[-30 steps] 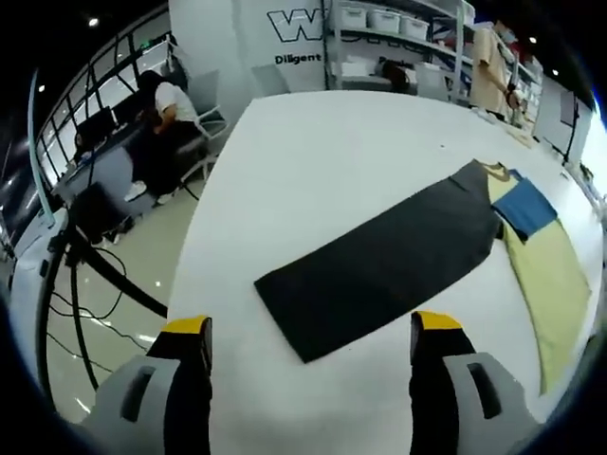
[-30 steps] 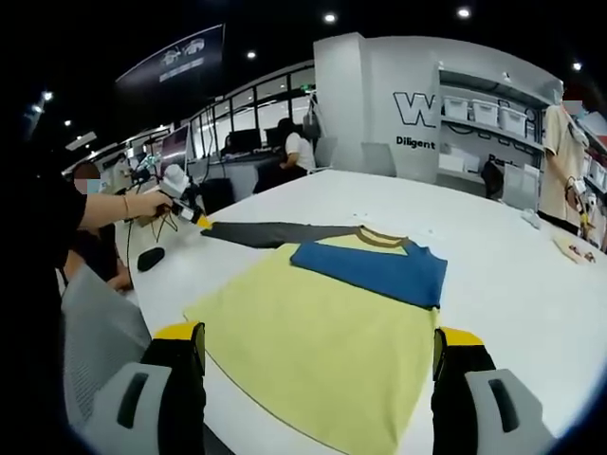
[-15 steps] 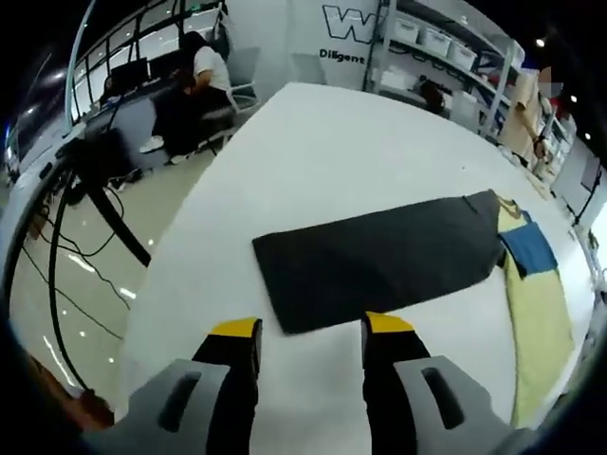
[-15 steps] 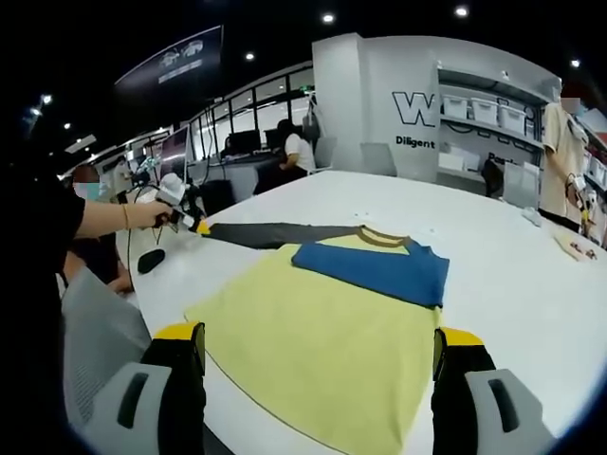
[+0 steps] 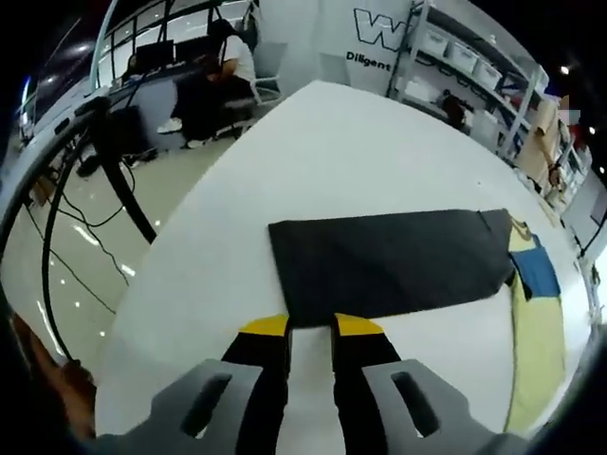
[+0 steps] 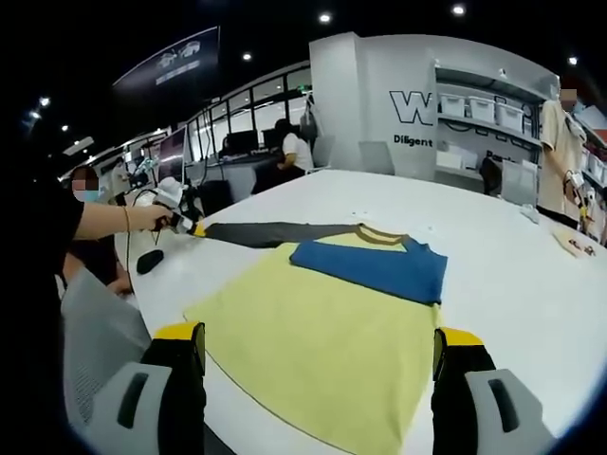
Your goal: Fold the garment on the visible template until the final outline fits inside the template.
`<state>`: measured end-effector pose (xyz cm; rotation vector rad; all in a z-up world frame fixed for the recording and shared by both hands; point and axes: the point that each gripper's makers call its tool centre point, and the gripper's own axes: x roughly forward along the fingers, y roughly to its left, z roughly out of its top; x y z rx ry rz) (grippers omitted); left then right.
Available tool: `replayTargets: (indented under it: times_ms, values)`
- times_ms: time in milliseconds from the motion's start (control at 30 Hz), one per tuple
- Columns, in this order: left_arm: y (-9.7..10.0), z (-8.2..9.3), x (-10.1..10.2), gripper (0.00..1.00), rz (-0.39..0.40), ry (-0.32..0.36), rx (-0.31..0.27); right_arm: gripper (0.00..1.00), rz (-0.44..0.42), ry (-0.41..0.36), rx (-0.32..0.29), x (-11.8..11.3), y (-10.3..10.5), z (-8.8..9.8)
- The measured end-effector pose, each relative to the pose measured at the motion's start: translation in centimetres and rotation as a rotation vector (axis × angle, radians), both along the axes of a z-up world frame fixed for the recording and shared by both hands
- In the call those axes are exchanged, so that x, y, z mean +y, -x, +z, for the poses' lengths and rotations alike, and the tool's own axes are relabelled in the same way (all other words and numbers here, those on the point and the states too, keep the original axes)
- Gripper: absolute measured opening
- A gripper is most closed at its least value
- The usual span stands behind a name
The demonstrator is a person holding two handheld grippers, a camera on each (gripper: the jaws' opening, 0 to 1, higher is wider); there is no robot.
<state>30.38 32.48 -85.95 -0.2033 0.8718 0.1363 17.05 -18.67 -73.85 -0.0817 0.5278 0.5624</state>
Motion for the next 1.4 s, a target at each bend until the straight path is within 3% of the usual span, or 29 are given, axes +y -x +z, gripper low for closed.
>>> replayTargets:
  times_ms: [233,333,433,933,1133,1400]
  values:
    - [-0.2,0.1,-0.3,0.12,-0.033,-0.037,0.021,0.99,0.005,-0.006,0.006,0.1,0.0,0.0]
    - [-0.2,0.1,-1.2,0.03,-0.092,-0.045,0.017,0.99,0.005,-0.009,0.006,0.2,0.0,0.1]
    - [-0.4,0.1,-1.2,0.03,-0.123,-0.114,0.026,0.99,0.001,-0.019,0.002,0.1,-0.1,0.3]
    - [-0.9,0.8,-1.1,0.02,-0.186,-0.168,0.033,0.99,-0.010,-0.016,0.021,-0.4,0.2,-0.1]
    - [-1.7,2.5,-1.9,0.02,-0.240,-0.202,0.000,0.99,-0.008,-0.013,0.019,-0.3,0.2,-0.1]
    - [-3.2,4.6,-4.4,0.02,-0.329,-0.210,-0.059,0.99,0.004,-0.004,0.020,-0.1,0.3,-0.2]
